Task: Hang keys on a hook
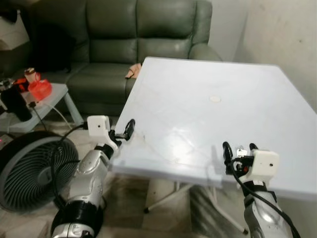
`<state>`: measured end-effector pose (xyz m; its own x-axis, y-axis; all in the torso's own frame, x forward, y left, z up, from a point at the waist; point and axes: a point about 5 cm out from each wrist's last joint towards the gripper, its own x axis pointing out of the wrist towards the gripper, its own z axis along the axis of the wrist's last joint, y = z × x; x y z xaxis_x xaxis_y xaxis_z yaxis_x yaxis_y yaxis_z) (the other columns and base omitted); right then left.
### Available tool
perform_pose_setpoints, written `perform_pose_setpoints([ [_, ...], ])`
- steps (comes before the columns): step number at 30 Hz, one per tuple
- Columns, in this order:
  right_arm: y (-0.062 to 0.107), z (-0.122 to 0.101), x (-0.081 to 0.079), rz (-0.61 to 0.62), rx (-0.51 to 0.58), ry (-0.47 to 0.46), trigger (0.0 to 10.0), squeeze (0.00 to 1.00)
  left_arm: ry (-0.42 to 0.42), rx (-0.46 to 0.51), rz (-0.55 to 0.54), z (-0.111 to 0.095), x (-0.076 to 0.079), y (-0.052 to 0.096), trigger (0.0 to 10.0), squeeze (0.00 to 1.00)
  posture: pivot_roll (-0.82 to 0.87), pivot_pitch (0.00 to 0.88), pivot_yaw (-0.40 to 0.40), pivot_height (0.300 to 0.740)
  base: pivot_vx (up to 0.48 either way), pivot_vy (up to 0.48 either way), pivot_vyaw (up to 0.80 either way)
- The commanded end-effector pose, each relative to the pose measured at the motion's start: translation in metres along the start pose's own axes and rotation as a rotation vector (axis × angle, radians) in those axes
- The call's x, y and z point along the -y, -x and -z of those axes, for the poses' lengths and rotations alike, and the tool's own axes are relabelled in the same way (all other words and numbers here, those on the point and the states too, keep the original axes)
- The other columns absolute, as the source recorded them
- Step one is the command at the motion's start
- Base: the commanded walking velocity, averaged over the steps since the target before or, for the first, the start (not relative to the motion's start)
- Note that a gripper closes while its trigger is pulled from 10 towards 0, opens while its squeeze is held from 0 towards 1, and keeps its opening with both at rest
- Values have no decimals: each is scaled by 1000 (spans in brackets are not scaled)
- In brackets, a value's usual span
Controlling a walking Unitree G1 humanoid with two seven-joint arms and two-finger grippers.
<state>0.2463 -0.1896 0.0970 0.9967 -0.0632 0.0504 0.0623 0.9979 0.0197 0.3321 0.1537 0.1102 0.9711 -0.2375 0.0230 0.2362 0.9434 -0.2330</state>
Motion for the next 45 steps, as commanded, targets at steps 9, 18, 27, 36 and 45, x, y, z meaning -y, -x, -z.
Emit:
perform_pose_setpoints([
  [9, -5, 0, -3, 49, -13, 29, 10000, 0, -109, 20, 125, -2, 14, 5, 10000, 0, -45, 0, 9, 732, 0, 0, 0],
  [18, -6, 0, -4, 1, -23, 36, 10000, 0, -135, 16, 184, 3, 24, 9, 10000, 0, -42, 0, 6, 732, 0, 0, 0],
  [27, -7, 1, -6, -12, -35, 23, 10000, 0, -152, 7, 217, 7, 30, 10, 10000, 0, -43, 0, -2, 732, 0, 0, -357],
  [36, -7, 2, -6, -14, -40, 27, 10000, 0, -190, 4, 268, 9, 35, 11, 10000, 0, -48, 0, 1, 732, 0, 0, -687],
  [45, -6, 3, -6, -15, -41, 26, 10000, 0, -146, 18, 295, 8, 41, 12, 10000, 0, -53, 0, 4, 732, 0, -311, -692],
])
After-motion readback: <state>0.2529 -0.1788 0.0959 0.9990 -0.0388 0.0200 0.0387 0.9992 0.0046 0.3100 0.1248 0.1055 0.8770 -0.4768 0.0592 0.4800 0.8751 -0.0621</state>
